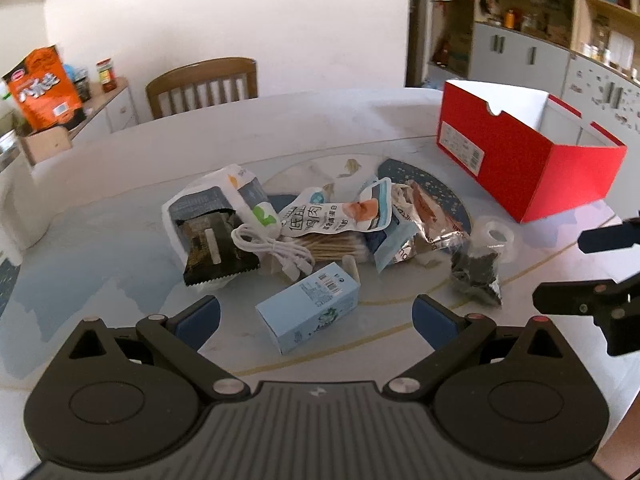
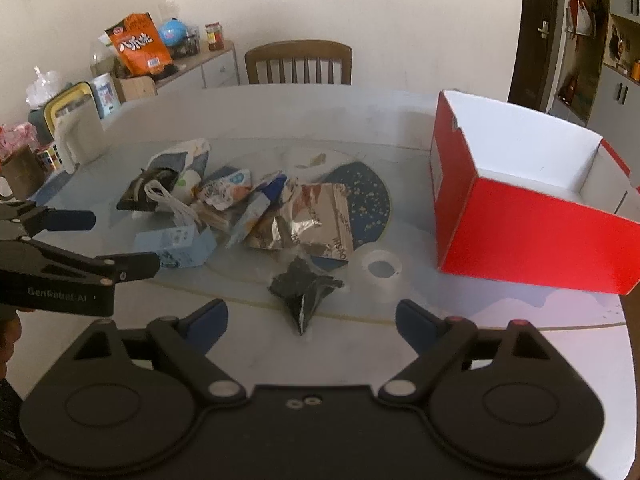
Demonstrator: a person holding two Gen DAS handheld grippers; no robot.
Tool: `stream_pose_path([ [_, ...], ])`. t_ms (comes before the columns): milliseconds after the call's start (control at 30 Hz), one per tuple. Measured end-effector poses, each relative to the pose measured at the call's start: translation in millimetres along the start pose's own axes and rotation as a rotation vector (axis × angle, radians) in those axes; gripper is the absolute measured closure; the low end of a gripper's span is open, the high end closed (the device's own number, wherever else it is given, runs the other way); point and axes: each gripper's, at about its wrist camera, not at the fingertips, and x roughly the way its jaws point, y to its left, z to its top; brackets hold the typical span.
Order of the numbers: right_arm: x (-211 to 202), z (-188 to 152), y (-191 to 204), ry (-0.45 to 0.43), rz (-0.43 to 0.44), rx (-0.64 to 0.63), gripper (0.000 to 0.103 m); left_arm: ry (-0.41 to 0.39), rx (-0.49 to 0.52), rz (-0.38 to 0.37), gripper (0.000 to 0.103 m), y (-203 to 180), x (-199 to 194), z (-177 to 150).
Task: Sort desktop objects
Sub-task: 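Reach the left tool toward the light-blue carton while the right tool approaches the dark packet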
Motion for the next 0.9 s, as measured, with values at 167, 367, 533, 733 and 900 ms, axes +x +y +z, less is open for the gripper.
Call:
stream_pose_path([
  [167, 14, 2, 6, 0.026, -0.010, 0.013, 0.013, 0.010, 0.023, -0.025, 0.001, 9, 13, -3],
  [367, 30, 5, 13, 0.049, -0.028, 0.027, 0.014, 0.020, 0.053, -0.055, 0.001, 18, 28, -6],
  [533, 44, 7, 15, 0.073, -0.039, 0.038, 0.014, 0.026, 0.056, -0.082, 0.002, 25, 38, -7],
  [733, 59, 10, 19, 0.100, -0.052, 0.055, 0.017, 0.032, 0.065, -0.116, 0.006, 29, 48, -9],
  [900, 68, 10, 19, 0.121, -0.069, 0.071, 0.021, 0.033, 0.081, -0.133, 0.018, 29, 54, -10],
])
